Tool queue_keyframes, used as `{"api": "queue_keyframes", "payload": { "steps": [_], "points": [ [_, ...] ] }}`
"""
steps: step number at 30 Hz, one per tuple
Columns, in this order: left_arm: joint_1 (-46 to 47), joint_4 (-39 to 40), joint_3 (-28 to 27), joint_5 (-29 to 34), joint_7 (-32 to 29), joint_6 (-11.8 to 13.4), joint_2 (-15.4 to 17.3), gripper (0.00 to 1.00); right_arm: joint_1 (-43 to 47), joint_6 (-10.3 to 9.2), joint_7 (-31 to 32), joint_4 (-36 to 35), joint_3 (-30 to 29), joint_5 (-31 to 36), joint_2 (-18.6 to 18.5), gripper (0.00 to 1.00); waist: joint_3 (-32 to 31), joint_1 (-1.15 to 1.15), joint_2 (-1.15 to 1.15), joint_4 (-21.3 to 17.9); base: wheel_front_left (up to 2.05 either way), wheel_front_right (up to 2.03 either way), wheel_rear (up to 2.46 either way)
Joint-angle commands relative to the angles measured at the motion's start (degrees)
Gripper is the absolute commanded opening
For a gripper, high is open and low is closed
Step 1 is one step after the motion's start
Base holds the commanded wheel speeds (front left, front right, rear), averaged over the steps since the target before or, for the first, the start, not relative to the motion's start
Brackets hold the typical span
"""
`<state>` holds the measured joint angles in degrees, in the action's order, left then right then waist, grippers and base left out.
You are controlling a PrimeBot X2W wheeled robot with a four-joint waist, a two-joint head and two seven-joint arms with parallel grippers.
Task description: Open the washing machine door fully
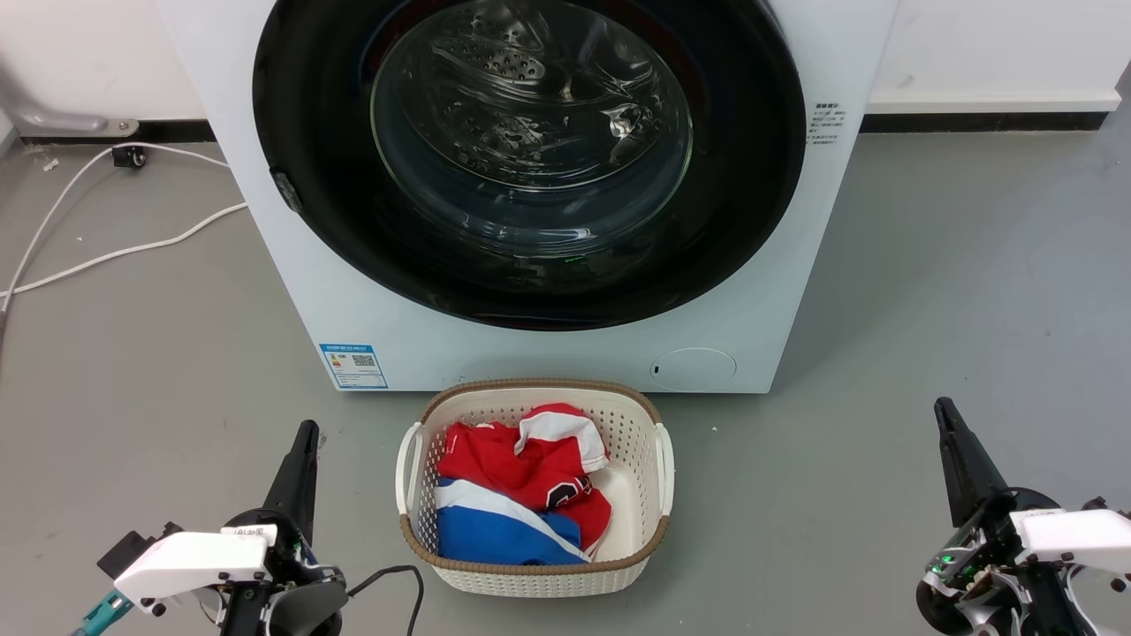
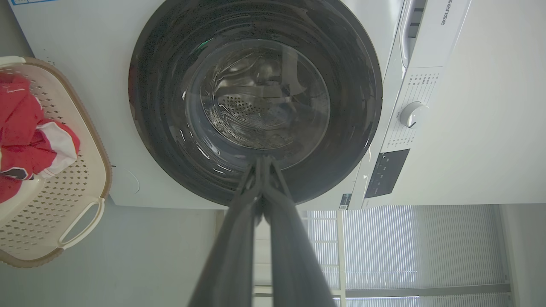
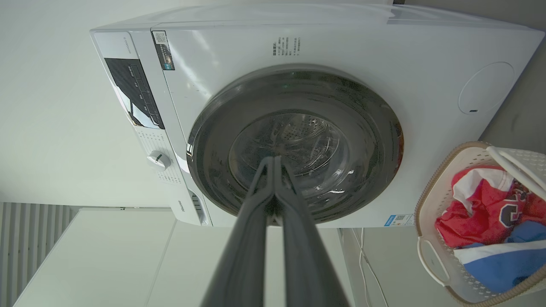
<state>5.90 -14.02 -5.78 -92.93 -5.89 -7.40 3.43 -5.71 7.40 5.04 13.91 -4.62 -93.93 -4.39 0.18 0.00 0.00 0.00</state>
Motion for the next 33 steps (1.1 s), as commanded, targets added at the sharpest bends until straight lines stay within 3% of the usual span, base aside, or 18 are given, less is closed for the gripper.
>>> {"api": "queue_keyframes", "payload": {
  "steps": [1, 33],
  "points": [
    [0.5, -0.1, -0.1, 0.3, -0.1, -0.2, 0.0, 0.0, -0.7, 0.16, 0.1, 0.1, -0.1, 0.2, 0.2, 0.0, 0.0, 0.0, 0.0, 0.0, 0.0, 0.0, 0.0],
    [0.6, -0.1, -0.4, 0.4, -0.3, -0.2, -0.2, 0.0, -0.8, 0.16, 0.6, 0.1, -0.7, 0.7, 0.6, 0.0, 0.0, 0.0, 0.0, 0.0, 0.0, 0.0, 0.0]
  ]
}}
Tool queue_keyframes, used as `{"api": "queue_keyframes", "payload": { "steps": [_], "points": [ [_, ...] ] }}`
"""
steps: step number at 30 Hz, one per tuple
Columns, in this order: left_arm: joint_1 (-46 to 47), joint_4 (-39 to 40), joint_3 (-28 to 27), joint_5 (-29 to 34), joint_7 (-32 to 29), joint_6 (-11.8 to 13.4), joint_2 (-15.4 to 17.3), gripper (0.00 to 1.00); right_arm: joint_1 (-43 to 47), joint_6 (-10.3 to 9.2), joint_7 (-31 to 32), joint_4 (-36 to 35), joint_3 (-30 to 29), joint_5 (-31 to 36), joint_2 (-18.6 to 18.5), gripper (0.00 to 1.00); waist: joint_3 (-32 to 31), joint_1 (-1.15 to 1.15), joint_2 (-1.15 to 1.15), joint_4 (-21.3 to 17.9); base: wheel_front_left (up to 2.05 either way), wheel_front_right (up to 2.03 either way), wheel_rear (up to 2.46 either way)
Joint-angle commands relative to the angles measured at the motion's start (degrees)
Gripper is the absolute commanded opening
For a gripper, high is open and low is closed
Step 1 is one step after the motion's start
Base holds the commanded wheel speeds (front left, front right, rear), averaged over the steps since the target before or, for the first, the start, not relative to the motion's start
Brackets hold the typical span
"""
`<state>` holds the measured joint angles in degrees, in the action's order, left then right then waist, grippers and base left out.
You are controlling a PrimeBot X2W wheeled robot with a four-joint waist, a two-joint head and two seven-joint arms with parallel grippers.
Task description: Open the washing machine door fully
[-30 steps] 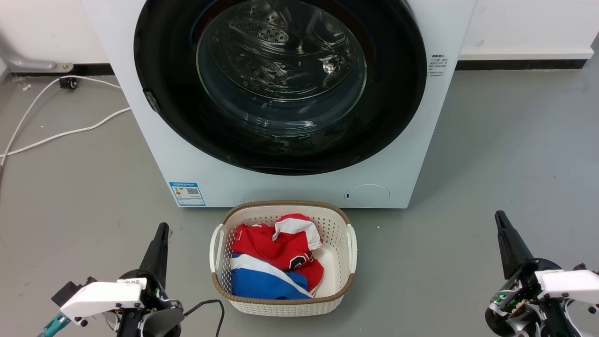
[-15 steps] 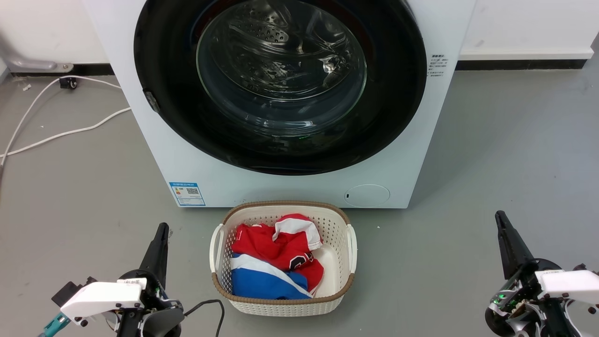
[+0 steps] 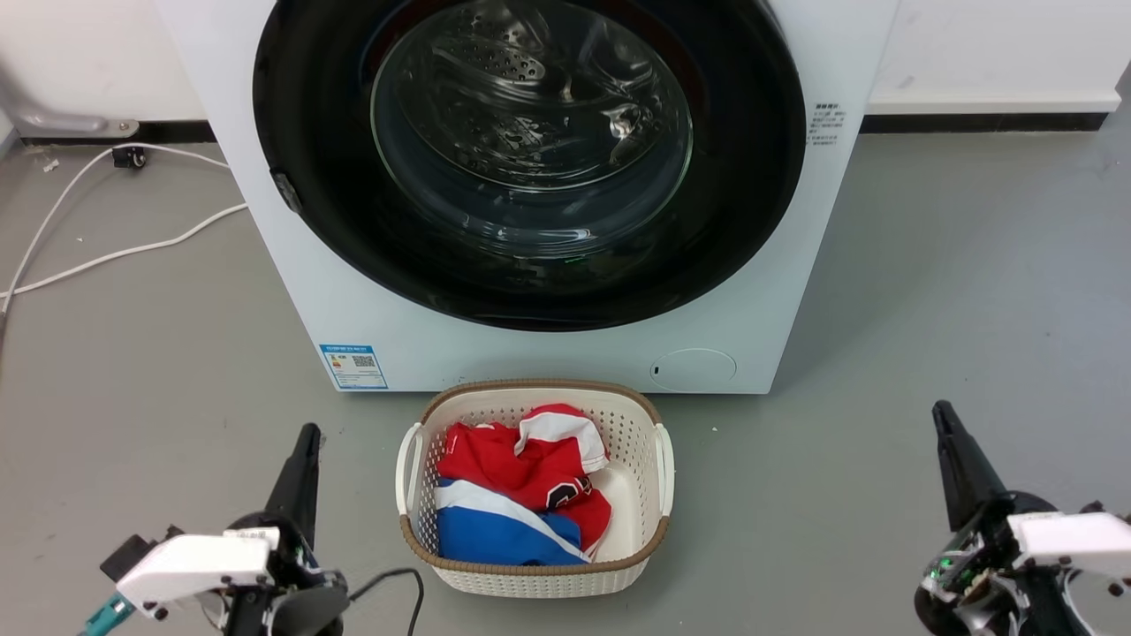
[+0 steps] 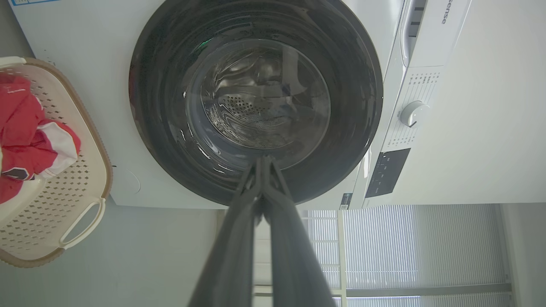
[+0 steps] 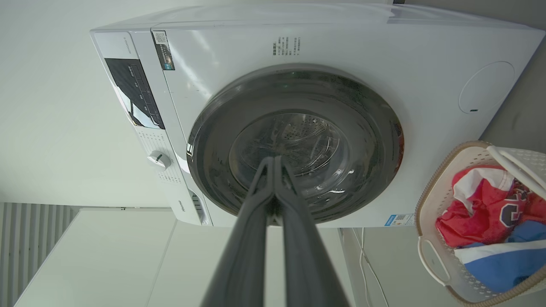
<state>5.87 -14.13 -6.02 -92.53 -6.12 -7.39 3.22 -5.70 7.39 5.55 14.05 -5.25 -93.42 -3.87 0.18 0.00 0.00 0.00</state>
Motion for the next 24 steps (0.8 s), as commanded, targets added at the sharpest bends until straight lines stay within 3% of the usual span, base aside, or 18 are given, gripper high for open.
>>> {"api": "queue_keyframes", "payload": {
  "steps": [1, 14, 24],
  "points": [
    [0.0, -0.1, 0.0, 0.0, 0.0, 0.0, 0.0, 1.0, 0.1, 0.01, 0.0, 0.1, 0.0, 0.0, 0.0, 1.0, 0.0, 0.0, 0.0, 0.0, 0.0, 0.0, 0.0],
    [-0.4, 0.3, 4.9, 2.1, 3.2, 0.0, -0.1, 1.0, 2.5, 0.03, -3.0, -2.1, 1.1, 2.2, 0.0, 1.0, -0.1, 0.0, 0.0, 0.0, 0.0, 0.0, 0.0],
    [-0.2, 2.6, 5.8, 16.6, 5.8, 0.0, -0.2, 1.0, 3.3, 0.04, -5.6, -4.5, 1.7, 15.4, -1.5, 1.0, -0.1, 0.0, 0.0, 0.0, 0.0, 0.0, 0.0]
  ]
}}
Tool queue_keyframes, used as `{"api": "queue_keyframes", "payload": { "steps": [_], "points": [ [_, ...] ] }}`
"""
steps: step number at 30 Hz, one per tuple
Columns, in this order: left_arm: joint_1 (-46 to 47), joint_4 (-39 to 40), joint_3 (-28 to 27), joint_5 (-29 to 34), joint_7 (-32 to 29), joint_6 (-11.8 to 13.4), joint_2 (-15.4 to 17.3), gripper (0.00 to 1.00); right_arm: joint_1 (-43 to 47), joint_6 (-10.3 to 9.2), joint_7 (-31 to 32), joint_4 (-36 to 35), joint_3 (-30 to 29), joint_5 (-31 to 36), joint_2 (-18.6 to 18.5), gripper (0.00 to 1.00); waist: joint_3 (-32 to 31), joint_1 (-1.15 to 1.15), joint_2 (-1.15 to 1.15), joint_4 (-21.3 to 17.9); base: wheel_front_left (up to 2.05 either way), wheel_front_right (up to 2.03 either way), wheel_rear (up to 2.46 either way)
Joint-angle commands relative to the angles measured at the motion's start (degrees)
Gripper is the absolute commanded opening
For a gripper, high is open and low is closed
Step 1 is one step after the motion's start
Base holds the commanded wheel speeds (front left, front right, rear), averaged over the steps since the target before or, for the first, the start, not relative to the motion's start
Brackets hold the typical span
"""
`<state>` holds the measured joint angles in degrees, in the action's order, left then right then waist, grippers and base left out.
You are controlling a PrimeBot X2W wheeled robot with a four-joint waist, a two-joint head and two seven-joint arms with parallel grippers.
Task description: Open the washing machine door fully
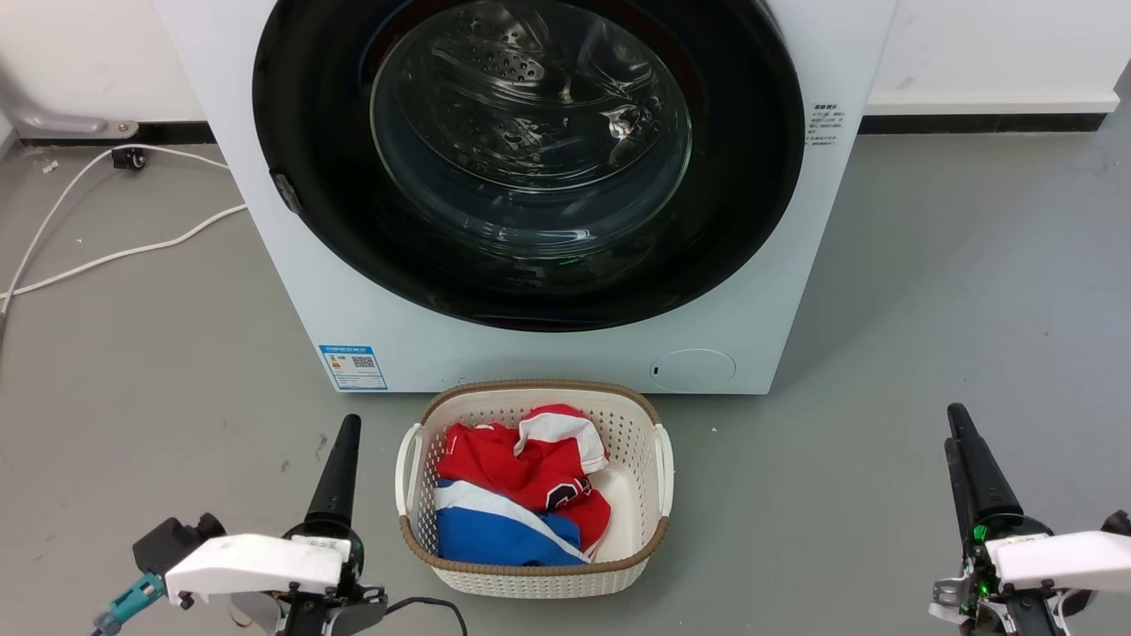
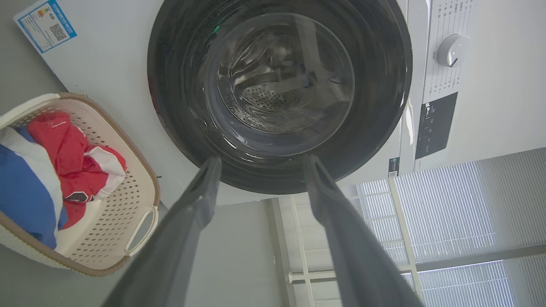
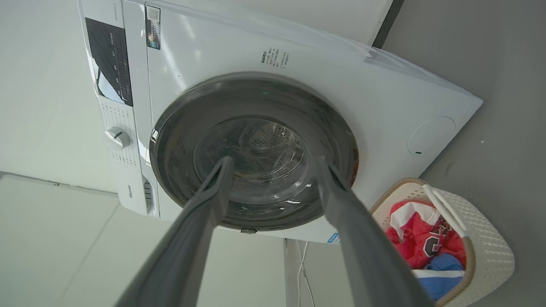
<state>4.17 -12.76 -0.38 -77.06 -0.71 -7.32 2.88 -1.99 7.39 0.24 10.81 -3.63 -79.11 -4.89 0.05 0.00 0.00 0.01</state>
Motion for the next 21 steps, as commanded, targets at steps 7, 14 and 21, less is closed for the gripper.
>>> {"api": "queue_keyframes", "payload": {
  "steps": [7, 14, 21],
  "points": [
    [1.5, 3.1, 1.5, 12.0, 2.0, 0.4, 0.1, 1.0, -0.1, 0.05, -1.8, -3.0, 0.4, 11.3, -0.3, 1.0, -0.1, 0.0, 0.0, 0.0, 0.0, 0.0, 0.0],
    [1.5, 3.9, 3.4, 20.8, 3.5, 1.2, 0.1, 1.0, 0.4, 0.06, -1.5, -4.4, 1.0, 21.9, -0.6, 1.0, -0.1, 0.0, 0.0, 0.1, 0.0, 0.0, 0.0],
    [1.7, 4.4, 4.5, 28.7, 4.8, 1.8, 0.3, 1.0, 1.1, 0.07, -0.8, -5.8, 1.4, 29.5, -0.7, 1.0, 0.0, 0.0, 0.0, 0.1, 0.0, 0.0, 0.0]
  ]
}}
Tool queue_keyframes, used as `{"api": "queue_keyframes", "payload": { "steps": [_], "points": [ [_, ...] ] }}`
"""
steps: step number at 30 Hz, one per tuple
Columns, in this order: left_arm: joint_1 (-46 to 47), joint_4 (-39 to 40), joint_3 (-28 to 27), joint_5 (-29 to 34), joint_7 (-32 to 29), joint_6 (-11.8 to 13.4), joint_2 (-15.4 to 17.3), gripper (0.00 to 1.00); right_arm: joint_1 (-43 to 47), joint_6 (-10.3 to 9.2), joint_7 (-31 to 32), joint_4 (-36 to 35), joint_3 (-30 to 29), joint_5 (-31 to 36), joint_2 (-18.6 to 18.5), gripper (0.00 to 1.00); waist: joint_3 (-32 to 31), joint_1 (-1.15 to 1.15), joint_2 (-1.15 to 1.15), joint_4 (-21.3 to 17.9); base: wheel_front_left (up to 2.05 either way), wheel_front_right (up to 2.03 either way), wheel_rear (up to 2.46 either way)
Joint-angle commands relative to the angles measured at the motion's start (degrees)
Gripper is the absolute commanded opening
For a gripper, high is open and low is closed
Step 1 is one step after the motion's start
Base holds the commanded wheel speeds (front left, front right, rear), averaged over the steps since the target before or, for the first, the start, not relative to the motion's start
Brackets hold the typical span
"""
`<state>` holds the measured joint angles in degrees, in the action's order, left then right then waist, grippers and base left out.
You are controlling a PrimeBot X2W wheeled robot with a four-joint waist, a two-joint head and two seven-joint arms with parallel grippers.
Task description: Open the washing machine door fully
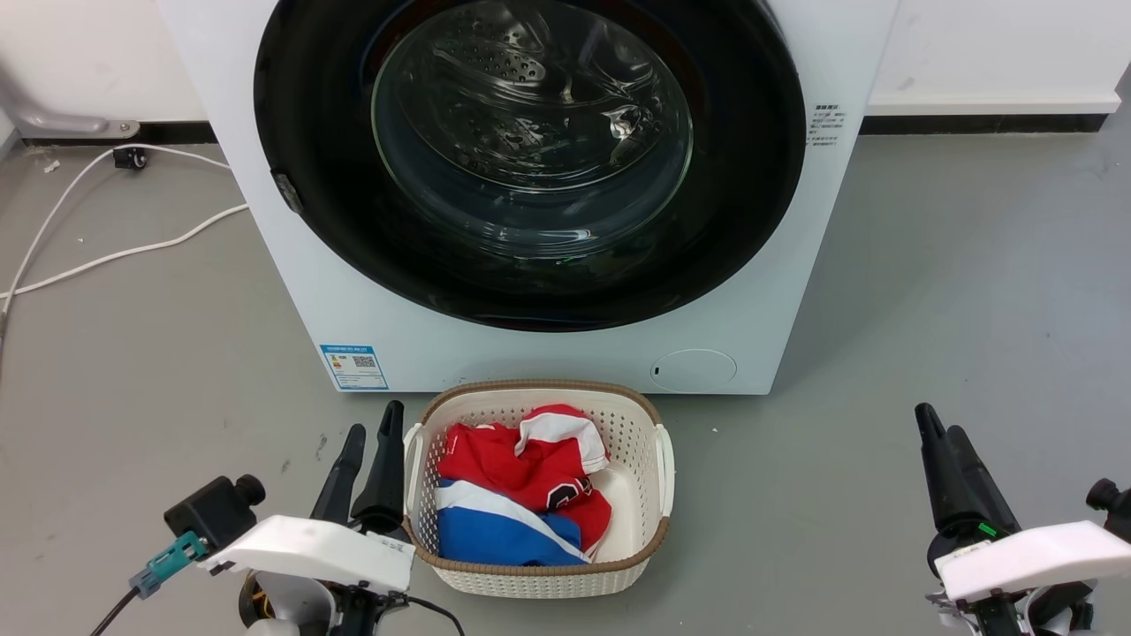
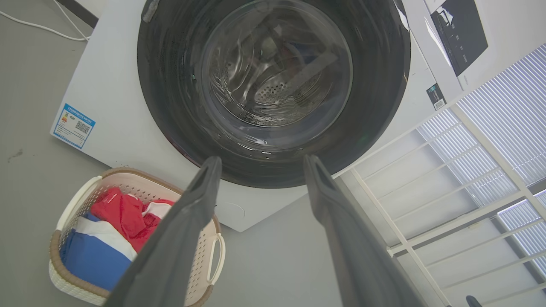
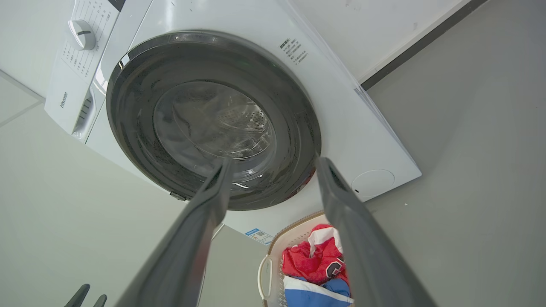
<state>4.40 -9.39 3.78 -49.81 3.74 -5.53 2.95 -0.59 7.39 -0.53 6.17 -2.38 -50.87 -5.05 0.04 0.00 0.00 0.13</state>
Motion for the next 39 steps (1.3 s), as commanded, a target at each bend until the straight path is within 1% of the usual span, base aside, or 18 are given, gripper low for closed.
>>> {"api": "queue_keyframes", "payload": {
  "steps": [1, 10, 23, 39],
  "points": [
    [1.5, 1.0, 0.5, 2.4, 0.6, 0.1, 0.3, 1.0, -0.2, 0.07, 0.2, -1.3, 0.3, 2.2, -0.6, 1.0, 0.0, 0.0, 0.0, 0.0, 0.0, 0.0, 0.0],
    [1.7, 0.8, 2.1, 9.9, 2.2, 1.1, 1.0, 1.0, 0.5, 0.08, 0.9, -2.9, 0.9, 10.4, -0.8, 1.0, -0.1, 0.0, 0.0, 0.1, 0.0, 0.0, 0.0],
    [1.7, 0.2, 3.6, 19.2, 4.3, 2.5, 2.2, 1.0, 1.0, 0.1, 1.8, -4.6, 1.7, 20.0, -1.7, 1.0, -0.4, 0.0, 0.0, 0.4, 0.0, 0.0, 0.0],
    [2.0, -0.8, 5.3, 27.7, 6.5, 2.9, 3.3, 1.0, 1.6, 0.12, 2.3, -6.4, 1.4, 29.3, -1.8, 1.0, -0.4, 0.0, 0.0, 0.6, 0.0, 0.0, 0.0]
  ]
}}
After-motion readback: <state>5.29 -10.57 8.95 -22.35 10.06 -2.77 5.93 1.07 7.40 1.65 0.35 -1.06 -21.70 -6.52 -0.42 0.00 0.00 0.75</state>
